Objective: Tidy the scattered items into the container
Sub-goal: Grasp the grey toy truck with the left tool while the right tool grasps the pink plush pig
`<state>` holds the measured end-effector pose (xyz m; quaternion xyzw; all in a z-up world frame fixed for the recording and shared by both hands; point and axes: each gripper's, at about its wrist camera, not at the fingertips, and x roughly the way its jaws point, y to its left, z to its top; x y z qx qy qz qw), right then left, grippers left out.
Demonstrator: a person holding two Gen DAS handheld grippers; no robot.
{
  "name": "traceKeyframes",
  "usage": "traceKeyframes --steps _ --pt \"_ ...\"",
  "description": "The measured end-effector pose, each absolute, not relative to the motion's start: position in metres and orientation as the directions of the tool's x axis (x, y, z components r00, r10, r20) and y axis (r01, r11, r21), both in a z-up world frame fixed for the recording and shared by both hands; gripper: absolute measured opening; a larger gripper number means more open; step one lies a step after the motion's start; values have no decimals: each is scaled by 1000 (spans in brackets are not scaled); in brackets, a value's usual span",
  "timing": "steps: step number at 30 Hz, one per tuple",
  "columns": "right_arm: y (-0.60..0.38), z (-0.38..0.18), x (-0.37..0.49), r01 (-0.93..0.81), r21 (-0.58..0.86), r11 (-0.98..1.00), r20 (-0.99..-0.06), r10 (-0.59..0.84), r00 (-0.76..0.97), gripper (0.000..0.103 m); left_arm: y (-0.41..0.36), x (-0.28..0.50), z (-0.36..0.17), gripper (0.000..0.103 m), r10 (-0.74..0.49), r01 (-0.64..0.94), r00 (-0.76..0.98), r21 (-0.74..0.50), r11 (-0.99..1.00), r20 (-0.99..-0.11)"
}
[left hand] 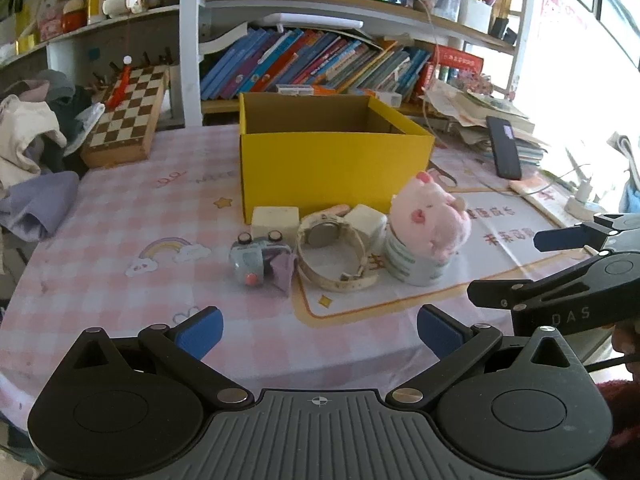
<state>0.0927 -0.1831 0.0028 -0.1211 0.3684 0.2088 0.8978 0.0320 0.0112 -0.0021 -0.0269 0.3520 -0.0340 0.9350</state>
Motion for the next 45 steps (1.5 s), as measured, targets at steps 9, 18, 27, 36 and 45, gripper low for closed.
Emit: traceKeyframes --steps 9,18,27,36,45 --pt "-169 0 132 -499 -76 863 -728 294 620 103 23 61 -9 103 -42 -14 738 -77 997 -674" --pt "-161 -5 168 -510 -75 857 -744 292 601 103 28 95 -26 99 10 -36 704 -21 999 -710" --pt "-158 -10 194 -540 -35 841 -752 334 568 102 30 130 -52 93 46 -14 659 48 999 -751" --pt "-159 -15 207 -578 24 816 -762 389 518 91 30 152 -63 93 40 43 641 88 995 -767" --pt "-163 -14 207 -607 25 794 -754 414 510 80 33 165 -72 70 14 60 624 66 996 -781"
